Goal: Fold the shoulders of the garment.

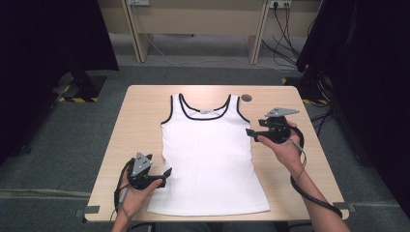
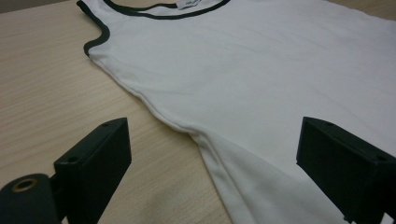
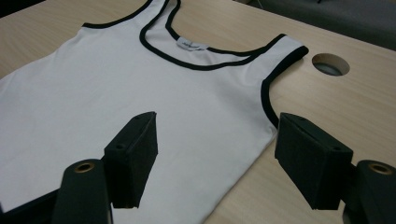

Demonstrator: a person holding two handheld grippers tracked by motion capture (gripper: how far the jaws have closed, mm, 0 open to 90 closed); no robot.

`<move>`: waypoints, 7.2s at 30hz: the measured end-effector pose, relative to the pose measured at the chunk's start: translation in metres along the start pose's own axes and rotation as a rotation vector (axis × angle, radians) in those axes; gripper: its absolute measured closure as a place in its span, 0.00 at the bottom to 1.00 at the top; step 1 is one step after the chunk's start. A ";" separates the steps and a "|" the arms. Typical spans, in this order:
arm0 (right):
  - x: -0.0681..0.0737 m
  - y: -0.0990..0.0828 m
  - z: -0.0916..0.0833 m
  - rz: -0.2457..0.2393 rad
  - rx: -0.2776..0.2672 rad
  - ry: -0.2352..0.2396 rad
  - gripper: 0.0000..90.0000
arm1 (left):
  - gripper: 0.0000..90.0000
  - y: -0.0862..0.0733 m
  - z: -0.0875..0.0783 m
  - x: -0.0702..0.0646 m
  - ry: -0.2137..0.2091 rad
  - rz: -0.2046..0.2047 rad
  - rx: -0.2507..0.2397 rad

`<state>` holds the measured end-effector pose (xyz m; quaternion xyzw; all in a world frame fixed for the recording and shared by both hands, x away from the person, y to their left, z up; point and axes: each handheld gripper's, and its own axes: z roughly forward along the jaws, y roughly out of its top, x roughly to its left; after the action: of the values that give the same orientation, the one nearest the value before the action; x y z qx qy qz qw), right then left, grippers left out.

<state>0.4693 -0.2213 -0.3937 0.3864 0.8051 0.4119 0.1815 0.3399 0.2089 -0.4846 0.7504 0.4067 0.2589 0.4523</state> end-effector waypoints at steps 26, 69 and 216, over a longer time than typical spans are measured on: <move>-0.053 0.059 0.093 0.122 0.110 -0.098 0.57 | 0.10 0.000 0.000 -0.001 -0.003 0.013 -0.001; -0.071 0.059 0.176 0.267 0.254 -0.157 0.68 | 0.10 0.000 0.000 -0.002 -0.011 0.018 -0.004; 0.037 0.011 0.116 0.043 0.122 0.081 0.93 | 0.10 0.000 0.001 -0.007 0.006 0.059 0.021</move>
<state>0.5221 -0.1282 -0.4528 0.3971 0.8268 0.3811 0.1160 0.3371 0.2024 -0.4850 0.7661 0.3884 0.2701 0.4352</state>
